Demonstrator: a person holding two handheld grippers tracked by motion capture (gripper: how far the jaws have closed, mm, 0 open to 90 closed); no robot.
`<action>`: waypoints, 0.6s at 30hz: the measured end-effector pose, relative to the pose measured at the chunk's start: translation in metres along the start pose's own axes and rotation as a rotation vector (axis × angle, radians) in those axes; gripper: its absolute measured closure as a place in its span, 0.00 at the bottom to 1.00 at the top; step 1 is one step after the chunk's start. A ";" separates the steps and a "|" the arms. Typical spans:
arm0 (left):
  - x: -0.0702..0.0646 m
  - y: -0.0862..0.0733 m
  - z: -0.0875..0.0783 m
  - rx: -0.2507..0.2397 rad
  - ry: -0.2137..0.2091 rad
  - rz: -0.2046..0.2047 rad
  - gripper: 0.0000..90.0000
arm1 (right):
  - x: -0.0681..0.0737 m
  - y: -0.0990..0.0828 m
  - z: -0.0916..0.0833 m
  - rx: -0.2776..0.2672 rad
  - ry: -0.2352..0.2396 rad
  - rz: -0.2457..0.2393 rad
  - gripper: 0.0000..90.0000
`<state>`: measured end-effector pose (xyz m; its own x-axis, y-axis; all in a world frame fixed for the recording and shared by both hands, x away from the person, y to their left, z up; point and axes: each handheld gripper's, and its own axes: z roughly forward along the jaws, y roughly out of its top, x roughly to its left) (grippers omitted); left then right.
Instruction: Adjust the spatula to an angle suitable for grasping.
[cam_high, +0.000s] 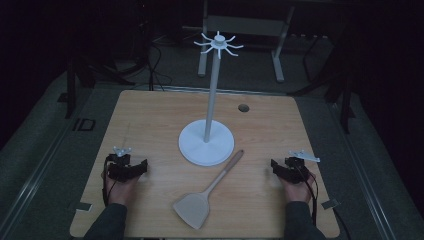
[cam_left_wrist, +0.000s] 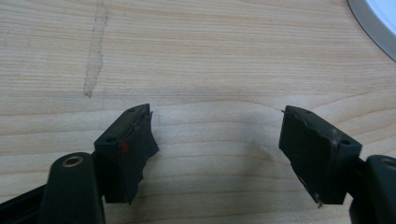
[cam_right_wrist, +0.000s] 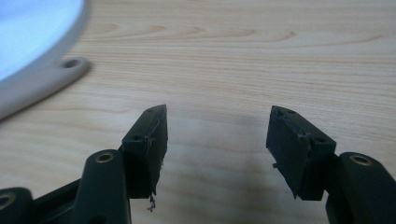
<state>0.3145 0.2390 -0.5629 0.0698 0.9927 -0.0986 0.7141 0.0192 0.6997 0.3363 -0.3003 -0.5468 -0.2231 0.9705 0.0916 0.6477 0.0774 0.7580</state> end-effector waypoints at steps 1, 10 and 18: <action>0.000 0.000 -0.001 0.001 -0.004 -0.002 0.31 | 0.001 0.000 -0.011 -0.005 0.009 -0.014 0.42; 0.000 0.001 -0.001 -0.001 -0.008 -0.008 0.31 | 0.008 -0.017 -0.030 -0.045 -0.012 -0.081 0.46; -0.002 0.003 -0.007 -0.026 -0.018 -0.020 0.29 | 0.000 -0.027 -0.038 -0.085 -0.058 -0.085 0.51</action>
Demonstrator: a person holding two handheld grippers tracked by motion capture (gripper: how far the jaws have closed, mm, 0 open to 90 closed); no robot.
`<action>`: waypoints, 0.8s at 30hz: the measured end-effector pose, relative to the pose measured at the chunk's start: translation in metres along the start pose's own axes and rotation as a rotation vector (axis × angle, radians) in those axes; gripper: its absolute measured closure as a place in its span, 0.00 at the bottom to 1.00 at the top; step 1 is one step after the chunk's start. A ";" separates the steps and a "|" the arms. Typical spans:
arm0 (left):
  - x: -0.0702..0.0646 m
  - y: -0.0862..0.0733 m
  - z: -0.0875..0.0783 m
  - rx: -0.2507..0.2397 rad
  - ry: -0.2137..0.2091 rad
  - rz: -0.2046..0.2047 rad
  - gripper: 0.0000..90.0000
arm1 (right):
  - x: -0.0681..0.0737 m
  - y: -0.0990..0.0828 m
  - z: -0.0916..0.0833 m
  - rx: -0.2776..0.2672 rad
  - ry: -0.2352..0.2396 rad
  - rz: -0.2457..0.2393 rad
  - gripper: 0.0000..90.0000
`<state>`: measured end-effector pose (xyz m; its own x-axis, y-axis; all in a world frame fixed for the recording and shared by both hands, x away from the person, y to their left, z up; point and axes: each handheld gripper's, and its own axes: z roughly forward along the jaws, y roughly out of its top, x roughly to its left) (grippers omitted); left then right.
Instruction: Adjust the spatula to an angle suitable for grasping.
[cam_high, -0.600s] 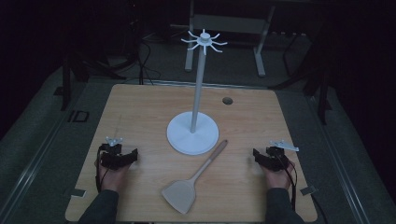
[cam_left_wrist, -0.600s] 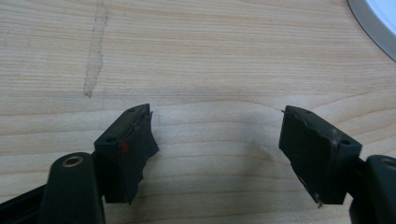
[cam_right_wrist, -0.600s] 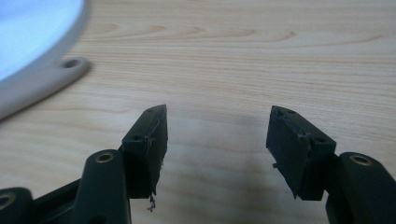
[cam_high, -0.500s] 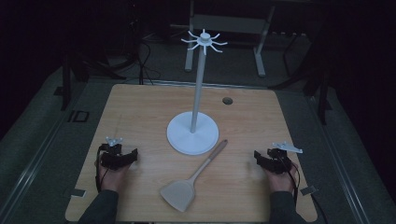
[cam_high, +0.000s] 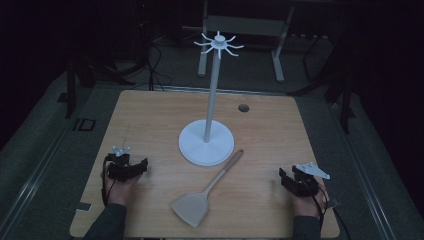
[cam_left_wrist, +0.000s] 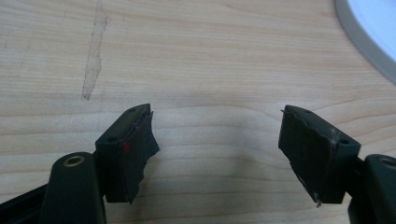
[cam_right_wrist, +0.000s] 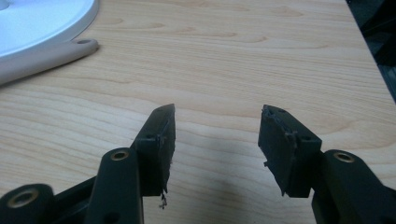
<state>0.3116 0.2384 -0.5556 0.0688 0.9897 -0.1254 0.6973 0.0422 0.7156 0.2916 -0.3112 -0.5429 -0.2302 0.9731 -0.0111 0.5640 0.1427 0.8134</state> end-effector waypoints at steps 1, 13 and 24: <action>-0.002 0.002 -0.003 -0.009 -0.003 0.009 0.29 | -0.002 -0.001 -0.002 -0.010 -0.009 0.003 0.51; -0.026 0.012 -0.017 -0.020 -0.122 0.079 0.51 | -0.010 -0.007 -0.016 -0.062 -0.045 0.031 0.51; -0.048 0.021 -0.017 -0.016 -0.207 0.132 0.55 | -0.021 -0.013 -0.016 -0.068 -0.042 0.063 0.52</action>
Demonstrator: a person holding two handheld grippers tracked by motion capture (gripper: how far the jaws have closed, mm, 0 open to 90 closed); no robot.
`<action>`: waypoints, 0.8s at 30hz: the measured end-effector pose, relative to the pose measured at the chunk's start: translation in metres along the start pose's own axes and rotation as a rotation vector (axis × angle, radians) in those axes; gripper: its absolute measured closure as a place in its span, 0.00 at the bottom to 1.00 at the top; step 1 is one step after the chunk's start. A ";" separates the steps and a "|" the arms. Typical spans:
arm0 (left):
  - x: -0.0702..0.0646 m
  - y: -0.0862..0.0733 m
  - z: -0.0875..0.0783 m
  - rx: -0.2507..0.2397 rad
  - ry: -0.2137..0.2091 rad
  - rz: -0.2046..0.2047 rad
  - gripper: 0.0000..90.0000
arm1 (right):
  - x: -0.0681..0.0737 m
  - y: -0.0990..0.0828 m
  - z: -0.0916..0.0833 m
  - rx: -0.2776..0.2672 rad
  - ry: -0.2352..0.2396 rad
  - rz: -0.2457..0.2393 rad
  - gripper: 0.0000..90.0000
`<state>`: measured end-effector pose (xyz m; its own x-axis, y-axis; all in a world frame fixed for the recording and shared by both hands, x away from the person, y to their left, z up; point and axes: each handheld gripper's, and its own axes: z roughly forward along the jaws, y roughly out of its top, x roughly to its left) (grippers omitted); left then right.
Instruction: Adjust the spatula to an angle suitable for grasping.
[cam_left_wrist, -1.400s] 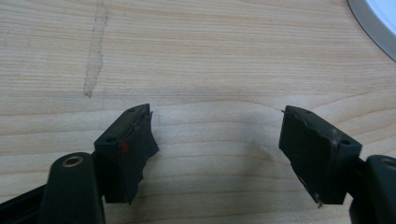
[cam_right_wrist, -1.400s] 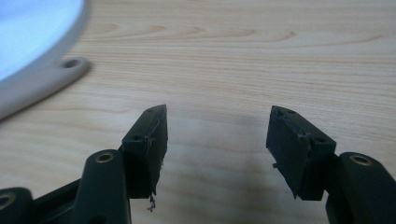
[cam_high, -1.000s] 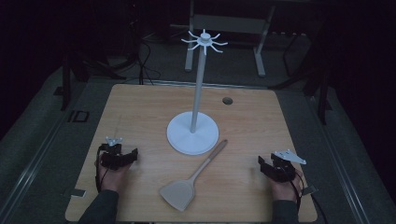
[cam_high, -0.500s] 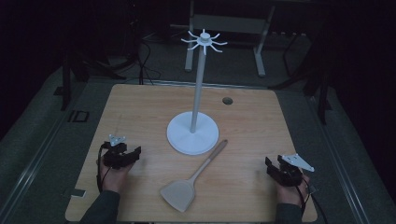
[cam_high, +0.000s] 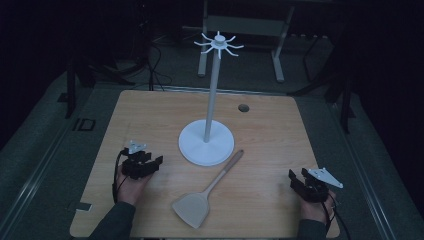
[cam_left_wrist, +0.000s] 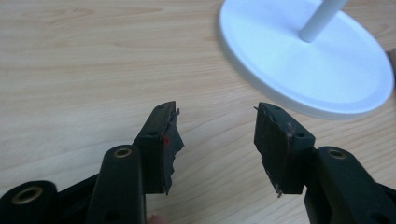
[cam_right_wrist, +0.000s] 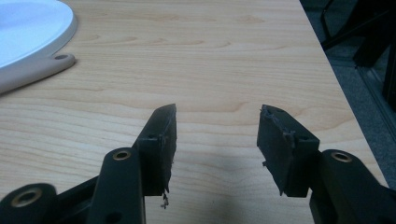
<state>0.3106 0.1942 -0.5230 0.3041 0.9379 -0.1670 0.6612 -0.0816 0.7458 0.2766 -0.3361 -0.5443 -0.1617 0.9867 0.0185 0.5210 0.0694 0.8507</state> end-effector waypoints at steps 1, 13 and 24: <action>-0.009 0.005 0.001 0.003 -0.025 0.033 0.56 | 0.000 0.000 0.000 0.006 0.008 -0.005 0.55; -0.038 0.023 0.008 0.011 -0.101 0.113 0.58 | 0.000 -0.001 0.004 -0.013 0.030 -0.033 0.57; -0.066 0.034 0.018 0.041 -0.133 0.171 0.58 | 0.001 -0.001 0.004 -0.021 0.027 -0.047 0.55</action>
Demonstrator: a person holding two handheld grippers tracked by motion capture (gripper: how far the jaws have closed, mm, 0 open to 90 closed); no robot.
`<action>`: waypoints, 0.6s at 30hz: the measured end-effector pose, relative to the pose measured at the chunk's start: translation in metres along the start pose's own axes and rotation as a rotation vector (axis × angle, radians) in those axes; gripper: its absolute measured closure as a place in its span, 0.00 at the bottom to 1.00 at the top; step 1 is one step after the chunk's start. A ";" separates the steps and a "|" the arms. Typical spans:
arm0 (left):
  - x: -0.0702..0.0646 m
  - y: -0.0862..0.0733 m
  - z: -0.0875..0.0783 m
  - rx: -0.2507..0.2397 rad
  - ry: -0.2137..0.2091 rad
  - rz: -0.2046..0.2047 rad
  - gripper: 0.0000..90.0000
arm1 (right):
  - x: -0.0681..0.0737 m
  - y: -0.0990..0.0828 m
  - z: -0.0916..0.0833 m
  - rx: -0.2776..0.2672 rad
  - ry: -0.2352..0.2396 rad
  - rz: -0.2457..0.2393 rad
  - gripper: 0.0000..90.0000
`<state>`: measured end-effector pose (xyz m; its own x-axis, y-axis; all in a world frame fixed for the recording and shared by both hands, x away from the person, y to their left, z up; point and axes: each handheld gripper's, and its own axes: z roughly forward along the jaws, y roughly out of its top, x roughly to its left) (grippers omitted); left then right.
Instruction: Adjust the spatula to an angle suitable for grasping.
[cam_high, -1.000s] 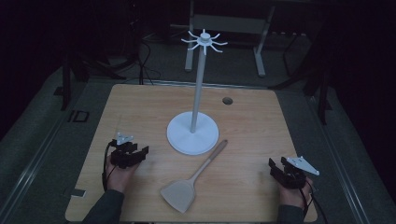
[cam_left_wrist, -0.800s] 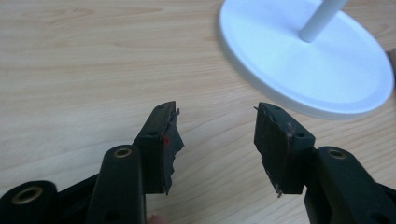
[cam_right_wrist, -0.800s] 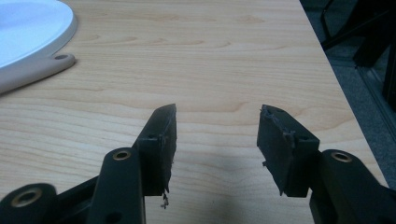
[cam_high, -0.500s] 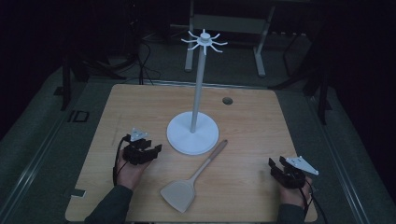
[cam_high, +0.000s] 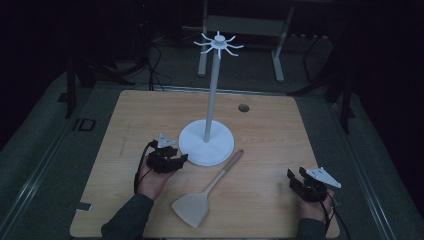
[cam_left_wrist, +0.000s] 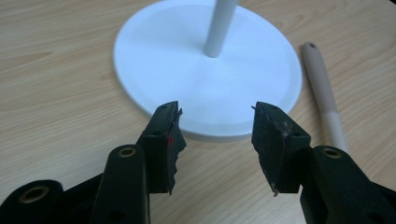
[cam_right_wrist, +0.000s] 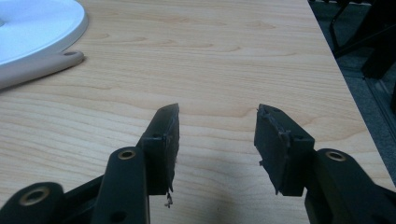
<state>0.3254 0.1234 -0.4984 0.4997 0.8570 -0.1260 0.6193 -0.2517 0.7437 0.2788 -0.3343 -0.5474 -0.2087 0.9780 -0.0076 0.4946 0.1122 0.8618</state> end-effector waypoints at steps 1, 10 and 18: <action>-0.005 0.003 0.003 0.009 -0.009 0.012 0.58 | 0.000 0.000 0.000 0.001 0.000 0.002 0.55; -0.029 0.015 0.017 0.066 -0.035 0.090 0.56 | -0.001 -0.001 0.000 0.001 -0.005 0.008 0.54; -0.046 0.021 0.031 0.125 -0.073 0.138 0.54 | -0.002 -0.001 0.001 0.003 -0.005 0.010 0.54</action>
<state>0.3343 0.0651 -0.4976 0.6243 0.7771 -0.0791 0.6105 -0.4222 0.6701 0.2791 -0.3364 -0.5488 -0.1994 0.9799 -0.0021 0.4990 0.1033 0.8604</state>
